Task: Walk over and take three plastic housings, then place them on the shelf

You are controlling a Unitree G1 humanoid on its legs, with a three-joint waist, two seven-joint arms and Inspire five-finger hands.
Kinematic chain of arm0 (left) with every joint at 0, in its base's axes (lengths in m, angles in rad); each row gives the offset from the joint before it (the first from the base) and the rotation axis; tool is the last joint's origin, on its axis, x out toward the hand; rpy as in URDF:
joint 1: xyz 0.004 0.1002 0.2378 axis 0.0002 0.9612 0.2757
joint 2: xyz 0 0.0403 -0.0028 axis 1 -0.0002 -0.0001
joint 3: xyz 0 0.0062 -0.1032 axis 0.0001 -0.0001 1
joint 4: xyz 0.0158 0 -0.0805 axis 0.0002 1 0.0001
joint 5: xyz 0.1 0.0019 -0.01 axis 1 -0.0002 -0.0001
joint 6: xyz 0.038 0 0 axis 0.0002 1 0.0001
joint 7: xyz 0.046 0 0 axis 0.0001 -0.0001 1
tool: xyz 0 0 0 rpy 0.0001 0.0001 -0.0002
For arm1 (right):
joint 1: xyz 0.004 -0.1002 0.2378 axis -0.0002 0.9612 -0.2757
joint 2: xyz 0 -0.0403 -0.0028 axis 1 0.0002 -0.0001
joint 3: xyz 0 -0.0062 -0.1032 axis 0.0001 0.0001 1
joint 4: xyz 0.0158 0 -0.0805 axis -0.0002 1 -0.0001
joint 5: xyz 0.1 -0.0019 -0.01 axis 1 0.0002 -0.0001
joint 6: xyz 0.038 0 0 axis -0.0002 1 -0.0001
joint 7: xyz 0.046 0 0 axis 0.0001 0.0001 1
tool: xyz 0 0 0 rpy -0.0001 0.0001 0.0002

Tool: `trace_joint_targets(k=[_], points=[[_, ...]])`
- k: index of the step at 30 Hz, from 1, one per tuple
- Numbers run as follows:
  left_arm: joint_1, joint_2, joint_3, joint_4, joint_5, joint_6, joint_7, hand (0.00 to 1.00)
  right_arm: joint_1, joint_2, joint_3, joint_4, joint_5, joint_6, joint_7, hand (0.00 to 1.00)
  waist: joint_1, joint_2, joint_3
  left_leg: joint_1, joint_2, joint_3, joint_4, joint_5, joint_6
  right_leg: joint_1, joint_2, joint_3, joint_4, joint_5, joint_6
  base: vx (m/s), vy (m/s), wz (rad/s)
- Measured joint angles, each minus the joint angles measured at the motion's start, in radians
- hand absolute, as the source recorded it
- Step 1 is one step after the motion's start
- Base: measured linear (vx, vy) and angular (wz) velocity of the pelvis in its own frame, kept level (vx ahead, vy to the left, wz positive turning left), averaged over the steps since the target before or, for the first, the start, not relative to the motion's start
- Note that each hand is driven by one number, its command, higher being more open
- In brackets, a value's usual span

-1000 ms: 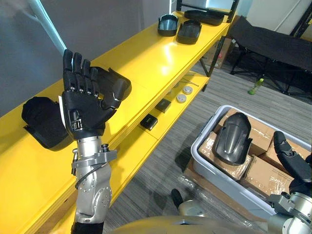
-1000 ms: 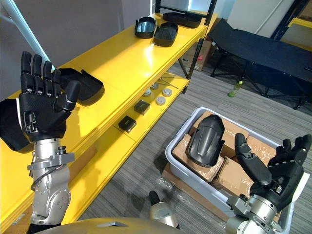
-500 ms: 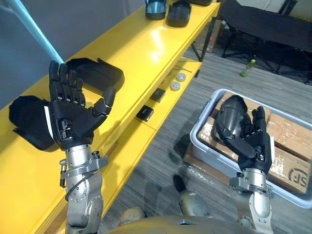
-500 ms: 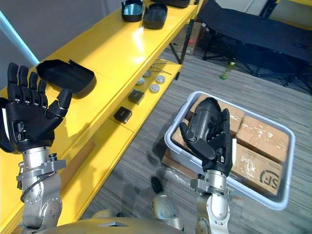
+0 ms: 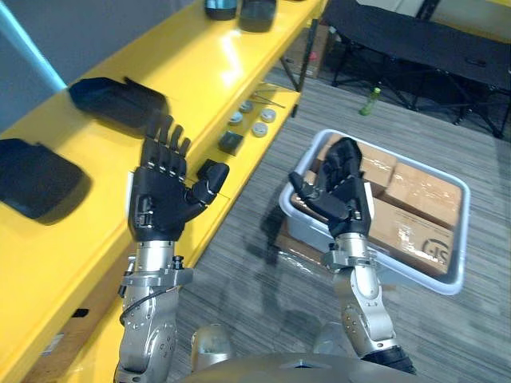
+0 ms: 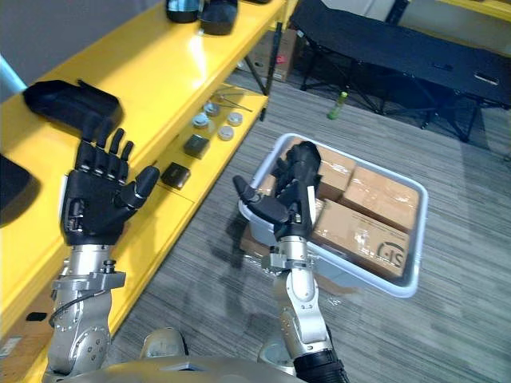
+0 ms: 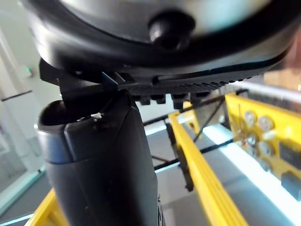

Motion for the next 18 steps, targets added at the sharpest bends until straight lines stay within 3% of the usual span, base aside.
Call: trace_joint_targets(k=[1, 2, 3, 4, 5, 6, 7, 8, 9, 11, 13, 16, 18], points=[[-0.004, 0.011, -0.030, 0.035, -0.014, 0.018, -0.003, 1.00, 0.046, -0.001, 0.003, -0.023, 0.003, 0.027, 0.009, 1.00, -0.008, -0.032, -0.028, -0.005, 0.045, 0.002, -0.009, 0.024, -0.046, 0.016, 0.035, -0.048, -0.050, -0.019, 0.115, 0.02, -0.701, -0.55], [-0.004, 0.004, -0.048, 0.052, -0.016, 0.028, -0.002, 1.00, 0.067, -0.017, -0.002, -0.027, 0.004, 0.035, 0.013, 1.00, -0.016, -0.025, -0.035, -0.004, 0.073, -0.007, -0.018, 0.037, -0.053, 0.016, 0.062, -0.061, -0.046, -0.070, 0.166, 0.04, -0.831, -0.44], [-0.005, -0.037, -0.090, 0.083, -0.017, 0.051, -0.001, 1.00, 0.107, -0.058, -0.027, -0.027, 0.005, 0.051, 0.019, 1.00, -0.045, 0.005, -0.044, -0.011, 0.129, -0.031, -0.032, 0.076, -0.038, 0.011, 0.114, -0.091, -0.023, -0.147, 0.161, 0.05, -0.603, -0.13], [-0.009, -0.072, -0.150, 0.101, -0.016, 0.076, 0.006, 1.00, 0.157, -0.095, -0.070, -0.025, 0.006, 0.066, 0.024, 1.00, -0.084, 0.027, -0.046, -0.029, 0.162, -0.050, -0.035, 0.150, 0.009, -0.006, 0.149, -0.103, 0.018, -0.173, 0.123, 0.06, -0.542, -0.03], [-0.009, -0.080, -0.177, 0.101, -0.017, 0.084, 0.007, 1.00, 0.184, -0.101, -0.099, -0.025, 0.009, 0.069, 0.024, 1.00, -0.099, 0.027, -0.045, -0.037, 0.167, -0.055, -0.029, 0.199, 0.039, -0.010, 0.156, -0.103, 0.031, -0.183, 0.105, 0.07, -0.472, -0.06], [-0.010, -0.090, -0.213, 0.099, -0.024, 0.086, -0.001, 1.00, 0.234, -0.100, -0.157, -0.026, 0.028, 0.064, 0.030, 1.00, -0.126, 0.020, -0.045, -0.058, 0.171, -0.060, 0.007, 0.297, 0.116, -0.008, 0.161, -0.100, 0.036, -0.196, 0.082, 0.07, -0.346, -0.23], [-0.011, -0.095, -0.222, 0.097, -0.027, 0.086, -0.010, 1.00, 0.253, -0.100, -0.184, -0.027, 0.044, 0.054, 0.036, 1.00, -0.131, 0.008, -0.038, -0.064, 0.168, -0.064, 0.018, 0.276, 0.100, -0.009, 0.160, -0.089, 0.036, -0.202, 0.071, 0.07, -0.327, -0.57], [-0.019, -0.100, -0.240, 0.091, -0.026, 0.085, -0.028, 1.00, 0.275, -0.100, -0.243, -0.028, 0.053, 0.042, 0.043, 1.00, -0.132, 0.010, -0.038, -0.057, 0.126, -0.081, 0.017, 0.185, 0.052, -0.019, 0.155, -0.056, 0.035, -0.208, 0.061, 0.05, -0.203, -0.81], [-0.023, -0.099, -0.255, 0.086, -0.009, 0.080, -0.036, 1.00, 0.281, -0.102, -0.289, -0.028, 0.053, 0.033, 0.046, 1.00, -0.133, 0.015, -0.039, -0.053, 0.060, -0.105, -0.012, 0.116, 0.050, -0.029, 0.157, -0.024, 0.034, -0.209, 0.059, 0.04, -0.140, -0.83], [-0.028, -0.099, -0.269, 0.082, 0.006, 0.079, -0.033, 1.00, 0.280, -0.113, -0.318, -0.028, 0.054, 0.023, 0.048, 1.00, -0.135, 0.029, -0.047, -0.052, -0.029, -0.124, -0.073, 0.092, 0.070, -0.042, 0.168, 0.002, 0.035, -0.209, 0.059, 0.02, -0.053, -0.68], [-0.030, -0.082, -0.264, 0.086, 0.008, 0.077, -0.027, 1.00, 0.276, -0.107, -0.322, -0.033, 0.056, 0.022, 0.056, 1.00, -0.132, 0.033, -0.051, -0.019, -0.070, -0.147, -0.106, 0.061, 0.092, -0.046, 0.171, 0.017, 0.033, -0.209, 0.059, 0.01, -0.009, -0.53], [-0.031, -0.054, -0.248, 0.089, 0.017, 0.077, -0.029, 1.00, 0.247, -0.108, -0.310, -0.033, 0.055, 0.045, 0.064, 1.00, -0.111, 0.047, -0.059, -0.022, -0.124, -0.156, -0.128, 0.029, 0.057, -0.072, 0.134, 0.037, 0.020, -0.183, 0.095, -0.04, 0.119, -0.14], [-0.016, -0.044, -0.215, 0.094, 0.015, 0.077, -0.041, 1.00, 0.185, -0.111, -0.247, 0.007, 0.030, 0.062, 0.043, 1.00, -0.092, 0.041, -0.057, -0.020, -0.150, -0.154, -0.119, 0.026, 0.024, -0.048, 0.112, 0.038, -0.030, -0.143, 0.118, -0.08, 0.200, -0.04]])
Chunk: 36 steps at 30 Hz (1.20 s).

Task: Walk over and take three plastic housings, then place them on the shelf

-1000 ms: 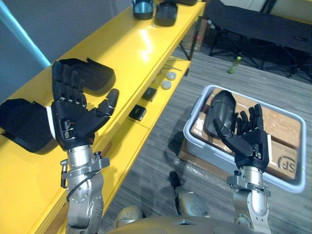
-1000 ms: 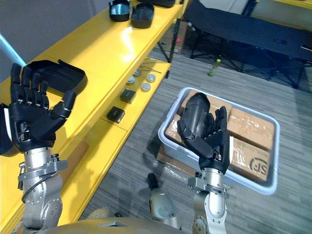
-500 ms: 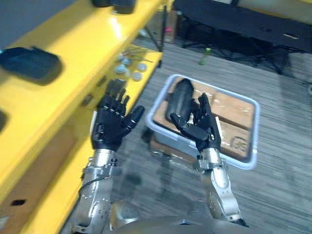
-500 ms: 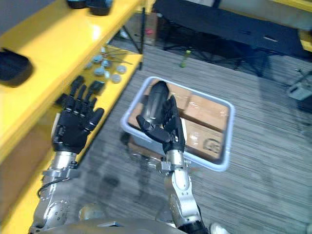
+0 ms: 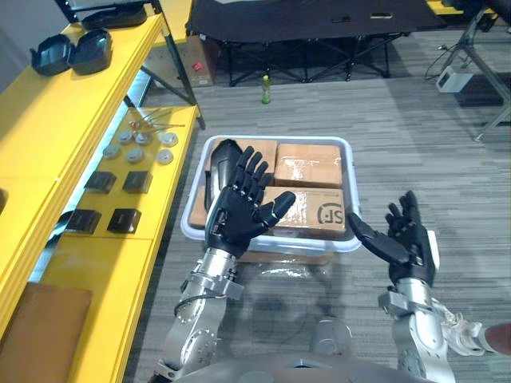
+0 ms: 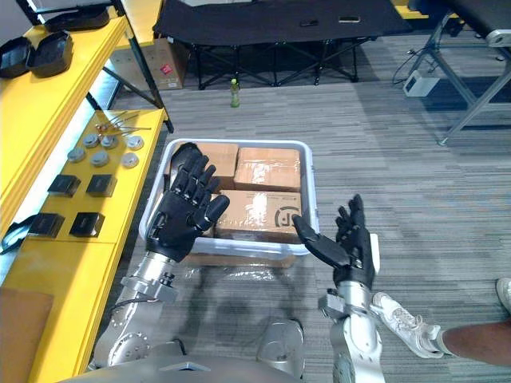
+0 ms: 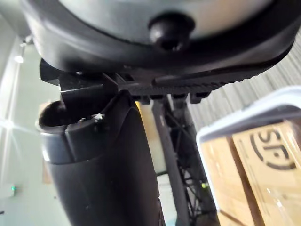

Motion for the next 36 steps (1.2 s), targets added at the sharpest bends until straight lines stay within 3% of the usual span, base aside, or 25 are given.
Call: trace_joint_targets(k=[2, 4, 8, 13, 18, 22, 27, 34, 35, 36], points=[[0.014, 0.000, 0.024, 0.001, 0.005, 0.000, -0.016, 1.00, -0.075, 0.004, 0.052, 0.058, -0.063, 0.014, -0.037, 1.00, 0.028, -0.001, 0.000, -0.001, -0.013, -0.002, 0.020, -0.008, -0.011, 0.034, -0.009, -0.008, -0.062, 0.047, 0.011, -0.06, 0.155, -0.03], [0.018, 0.008, 0.030, 0.000, 0.017, 0.000, -0.028, 1.00, -0.172, 0.006, 0.107, 0.131, -0.073, 0.047, -0.078, 1.00, 0.079, -0.010, 0.001, -0.005, -0.037, -0.009, 0.046, -0.024, -0.009, 0.076, -0.028, -0.021, -0.137, 0.100, 0.025, -0.08, 0.190, 0.02], [0.021, 0.032, 0.035, -0.001, 0.128, -0.001, -0.005, 1.00, -0.286, 0.009, 0.117, 0.214, -0.125, 0.067, -0.089, 1.00, 0.121, -0.028, 0.004, -0.061, -0.061, -0.048, 0.091, -0.036, 0.005, 0.116, -0.046, -0.079, -0.231, 0.172, 0.032, -0.08, 0.113, 0.26], [0.013, 0.056, 0.079, -0.002, 0.215, -0.001, 0.018, 1.00, -0.575, -0.048, 0.069, 0.405, -0.141, 0.136, -0.153, 1.00, 0.177, -0.071, 0.053, -0.183, -0.076, -0.114, 0.161, -0.033, 0.011, 0.116, -0.046, -0.160, -0.309, 0.237, 0.034, -0.12, 0.059, 0.32], [0.007, 0.060, 0.148, -0.013, 0.205, -0.001, 0.021, 1.00, -0.862, -0.143, 0.010, 0.642, -0.093, 0.188, -0.245, 1.00, 0.251, -0.065, 0.154, -0.262, -0.079, -0.180, 0.194, -0.026, 0.003, 0.112, -0.031, -0.232, -0.324, 0.253, 0.029, -0.11, 0.014, 0.30], [0.008, 0.067, 0.141, -0.012, 0.191, -0.015, 0.024, 1.00, -1.026, -0.220, 0.009, 0.798, -0.088, 0.196, -0.269, 1.00, 0.286, -0.046, 0.200, -0.321, -0.087, -0.216, 0.213, -0.007, 0.011, 0.087, -0.027, -0.260, -0.324, 0.255, 0.029, -0.03, 0.001, 0.24], [-0.025, 0.083, 0.109, 0.007, 0.173, -0.026, 0.040, 1.00, -1.183, -0.340, 0.045, 0.955, -0.056, 0.235, -0.265, 1.00, 0.315, -0.035, 0.272, -0.380, -0.088, -0.267, 0.275, -0.005, 0.015, 0.078, -0.014, -0.282, -0.323, 0.268, 0.026, -0.01, 0.020, 0.09], [-0.059, 0.097, 0.092, 0.155, 0.144, -0.047, 0.084, 1.00, -1.286, -0.416, 0.091, 1.141, 0.015, 0.321, -0.192, 1.00, 0.352, -0.028, 0.293, -0.478, -0.085, -0.300, 0.315, -0.016, 0.015, 0.013, 0.001, -0.304, -0.322, 0.283, 0.021, -0.07, 0.012, 0.06], [-0.073, 0.097, 0.081, 0.184, 0.142, -0.047, 0.098, 1.00, -1.289, -0.436, 0.096, 1.148, 0.015, 0.327, -0.189, 0.00, 0.363, -0.026, 0.298, -0.492, -0.085, -0.305, 0.320, -0.017, 0.016, 0.007, 0.003, -0.307, -0.326, 0.291, 0.018, -0.11, 0.021, 0.03], [-0.079, 0.099, 0.073, 0.199, 0.133, -0.047, 0.110, 1.00, -1.306, -0.452, 0.101, 1.157, 0.016, 0.350, -0.172, 0.00, 0.368, -0.029, 0.306, -0.498, -0.087, -0.306, 0.324, -0.022, 0.019, 0.008, 0.004, -0.310, -0.333, 0.296, 0.019, -0.11, 0.019, 0.03]])
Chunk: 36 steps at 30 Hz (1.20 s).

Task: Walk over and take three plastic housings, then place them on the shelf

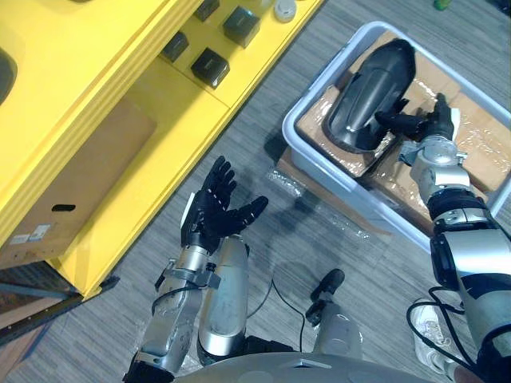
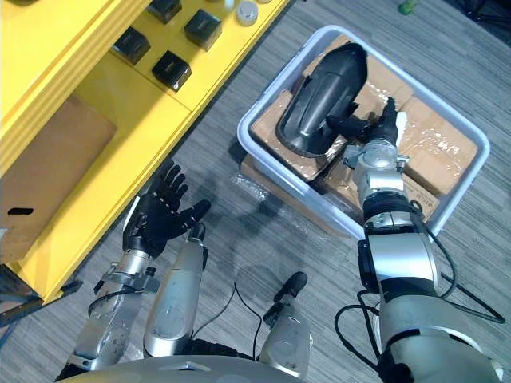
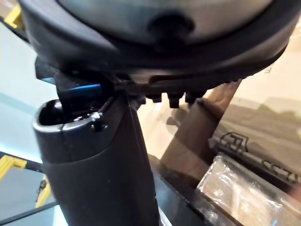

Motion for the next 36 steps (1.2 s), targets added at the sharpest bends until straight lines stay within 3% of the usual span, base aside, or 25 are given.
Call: trace_joint_targets(k=[6, 12, 15, 24, 26, 30, 31, 35, 36], points=[[0.002, 0.010, -0.001, 0.000, -0.011, 0.000, 0.035, 1.00, -0.037, -0.103, 0.019, 0.069, -0.008, 0.077, 0.089, 0.00, 0.015, -0.004, 0.005, -0.021, 0.000, -0.014, -0.012, 0.020, -0.004, -0.002, 0.009, -0.028, -0.022, 0.003, -0.003, -0.06, -0.020, 0.06], [-0.002, 0.015, -0.001, 0.000, 0.022, 0.000, 0.064, 1.00, -0.060, -0.103, 0.058, 0.091, -0.097, 0.146, 0.156, 0.00, 0.014, -0.014, 0.011, -0.015, 0.018, -0.016, -0.036, 0.038, -0.013, -0.010, 0.026, -0.027, -0.025, 0.009, -0.005, 0.01, -0.052, -0.03], [0.000, 0.016, -0.001, 0.001, 0.029, 0.000, 0.078, 1.00, -0.067, -0.075, 0.079, 0.102, -0.176, 0.173, 0.118, 0.00, 0.027, -0.020, 0.014, 0.012, 0.030, -0.011, -0.058, 0.044, -0.017, 0.002, 0.032, -0.027, -0.025, 0.009, -0.005, 0.03, -0.044, -0.05], [0.038, 0.023, 0.046, -0.012, 0.035, -0.027, 0.129, 1.00, -0.094, -0.057, 0.064, 0.101, -0.300, 0.288, -0.071, 0.00, 0.011, -0.039, 0.021, 0.092, 0.050, 0.017, -0.141, 0.082, -0.028, 0.021, 0.036, -0.021, -0.007, -0.007, -0.030, -0.01, -0.021, -0.04], [0.072, 0.025, 0.080, -0.040, 0.031, -0.040, 0.120, 1.00, -0.081, -0.063, 0.052, 0.087, -0.321, 0.283, -0.114, 0.00, -0.009, -0.049, 0.025, 0.110, 0.053, 0.018, -0.167, 0.096, -0.032, 0.024, 0.037, -0.020, 0.001, -0.012, -0.035, -0.04, -0.043, -0.03], [0.129, 0.028, 0.139, -0.133, -0.003, -0.056, 0.071, 1.00, 0.055, -0.100, -0.013, -0.141, -0.334, 0.251, -0.213, 0.00, -0.038, -0.072, 0.037, 0.186, 0.056, 0.031, -0.233, 0.123, -0.039, 0.062, 0.036, -0.018, 0.001, -0.016, -0.039, -0.01, -0.037, -0.02], [0.136, 0.017, 0.155, -0.166, -0.025, -0.058, 0.044, 1.00, 0.120, -0.104, -0.040, -0.229, -0.375, 0.201, -0.245, 0.00, -0.051, -0.078, 0.034, 0.232, 0.057, 0.041, -0.269, 0.134, -0.040, 0.088, 0.033, -0.019, 0.001, -0.023, -0.040, 0.01, -0.031, -0.02], [0.132, -0.012, 0.169, -0.243, -0.078, -0.055, -0.052, 1.00, 0.216, -0.104, -0.080, -0.402, -0.464, 0.112, -0.299, 0.00, -0.064, -0.104, 0.012, 0.305, 0.064, 0.059, -0.370, 0.170, -0.044, 0.111, 0.036, -0.022, -0.003, -0.037, -0.043, 0.02, -0.049, -0.03], [0.130, -0.015, 0.164, -0.257, -0.078, -0.021, -0.087, 1.00, 0.259, -0.104, -0.082, -0.459, -0.518, 0.081, -0.311, 0.00, -0.068, -0.115, -0.017, 0.322, 0.066, 0.066, -0.409, 0.190, -0.053, 0.110, 0.037, -0.023, -0.007, -0.038, -0.043, 0.05, -0.053, -0.04]])
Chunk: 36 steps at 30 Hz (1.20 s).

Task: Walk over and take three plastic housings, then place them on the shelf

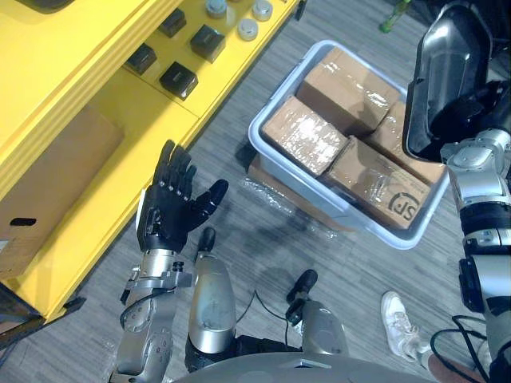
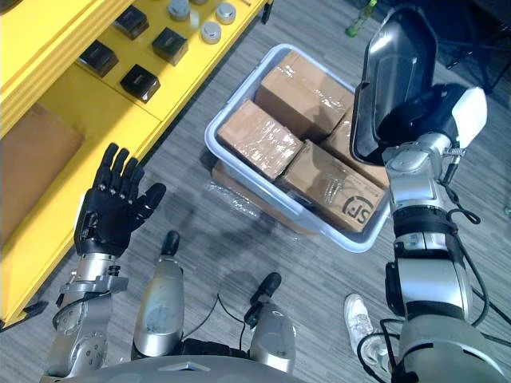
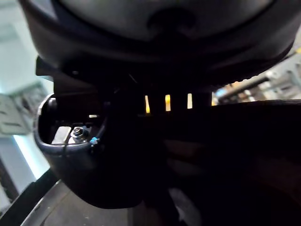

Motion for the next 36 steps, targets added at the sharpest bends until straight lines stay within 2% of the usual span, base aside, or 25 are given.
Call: trace_joint_targets(k=[2, 3, 4, 7, 9, 11, 14, 16, 22, 24, 28, 33, 36], points=[[-0.009, 0.000, -0.020, 0.000, 0.032, 0.104, -0.013, 1.00, 0.085, 0.012, 0.004, -0.130, -0.081, -0.034, -0.006, 0.00, -0.013, -0.012, -0.049, 0.051, 0.001, 0.012, -0.058, 0.022, -0.004, 0.025, 0.000, -0.003, -0.015, 0.000, 0.000, 0.10, -0.049, -0.03], [-0.010, 0.001, -0.026, 0.004, 0.041, 0.129, -0.013, 1.00, 0.104, 0.023, 0.006, -0.168, -0.097, -0.043, -0.006, 0.00, -0.019, -0.018, -0.066, 0.064, 0.001, 0.017, -0.070, 0.025, -0.005, 0.033, 0.001, -0.004, -0.020, 0.000, 0.000, 0.13, -0.040, -0.16], [-0.014, 0.001, -0.046, 0.013, 0.070, 0.188, -0.014, 1.00, 0.152, 0.041, 0.009, -0.250, -0.150, -0.079, -0.006, 0.00, -0.024, -0.025, -0.112, 0.094, 0.004, 0.034, -0.099, 0.029, -0.006, 0.037, 0.000, -0.003, -0.021, 0.000, 0.000, 0.10, -0.028, -0.19], [-0.026, 0.002, -0.085, 0.013, 0.073, 0.261, -0.045, 1.00, 0.189, 0.067, 0.011, -0.318, -0.243, -0.150, -0.009, 0.00, -0.048, -0.028, -0.152, 0.144, 0.004, 0.049, -0.129, 0.031, -0.007, 0.068, -0.001, -0.005, -0.028, 0.000, 0.000, 0.08, -0.013, -0.13], [-0.084, 0.005, -0.125, 0.018, 0.021, 0.356, -0.058, 1.00, 0.206, 0.100, 0.013, -0.347, -0.301, -0.205, -0.016, 0.00, -0.057, -0.027, -0.197, 0.177, 0.003, 0.068, -0.152, 0.034, -0.007, 0.080, -0.001, -0.003, -0.036, 0.000, 0.000, 0.04, -0.005, -0.17], [-0.136, 0.004, -0.151, 0.043, -0.043, 0.399, -0.058, 1.00, 0.208, 0.144, 0.020, -0.363, -0.311, -0.222, -0.016, 0.00, -0.077, -0.024, -0.215, 0.205, 0.003, 0.079, -0.163, 0.036, -0.007, 0.100, -0.002, 0.000, -0.042, 0.000, 0.001, 0.01, -0.001, -0.16], [-0.207, -0.003, -0.192, 0.107, -0.066, 0.404, -0.037, 1.00, 0.232, 0.228, 0.025, -0.399, -0.310, -0.242, -0.017, 0.00, -0.099, -0.017, -0.251, 0.234, 0.004, 0.106, -0.175, 0.037, -0.007, 0.106, -0.002, 0.010, -0.049, 0.001, 0.002, -0.02, 0.004, -0.23], [-0.241, -0.024, -0.213, 0.155, -0.066, 0.404, 0.020, 1.00, 0.282, 0.282, 0.038, -0.438, -0.309, -0.245, -0.017, 0.00, -0.110, -0.005, -0.276, 0.252, 0.004, 0.123, -0.178, 0.037, -0.007, 0.109, -0.003, 0.027, -0.049, 0.002, 0.002, -0.04, 0.008, -0.20], [-0.258, -0.034, -0.222, 0.215, -0.073, 0.377, 0.091, 1.00, 0.365, 0.376, 0.102, -0.454, -0.309, -0.281, -0.013, 0.00, -0.155, 0.024, -0.301, 0.269, 0.005, 0.133, -0.178, 0.037, -0.006, 0.121, -0.002, 0.029, -0.056, 0.003, 0.003, -0.04, 0.008, -0.06], [-0.280, -0.039, -0.228, 0.236, -0.098, 0.369, 0.114, 1.00, 0.365, 0.392, 0.149, -0.454, -0.309, -0.286, 0.000, 0.00, -0.156, 0.034, -0.308, 0.269, 0.004, 0.141, -0.178, 0.037, -0.006, 0.123, -0.001, 0.031, -0.071, 0.016, 0.004, -0.04, 0.016, -0.06], [-0.298, -0.066, -0.242, 0.251, -0.140, 0.310, 0.151, 1.00, 0.363, 0.444, 0.261, -0.443, -0.309, -0.306, 0.033, 0.00, -0.153, 0.036, -0.331, 0.270, 0.002, 0.142, -0.178, 0.039, -0.004, 0.132, 0.001, 0.030, -0.087, 0.028, 0.004, 0.00, 0.008, 0.00], [-0.363, -0.072, -0.253, 0.286, -0.158, 0.289, 0.170, 1.00, 0.328, 0.509, 0.377, -0.365, -0.309, -0.332, 0.056, 0.00, -0.139, 0.036, -0.339, 0.280, 0.002, 0.139, -0.178, 0.038, -0.004, 0.144, 0.001, 0.028, -0.087, 0.028, 0.004, 0.00, 0.004, 0.01], [-0.365, -0.070, -0.250, 0.332, -0.185, 0.287, 0.189, 1.00, 0.314, 0.539, 0.401, -0.308, -0.308, -0.333, 0.055, 0.00, -0.128, 0.035, -0.351, 0.281, 0.001, 0.135, -0.178, 0.038, -0.004, 0.148, 0.001, 0.024, -0.088, 0.028, 0.003, -0.01, 0.013, 0.04]])
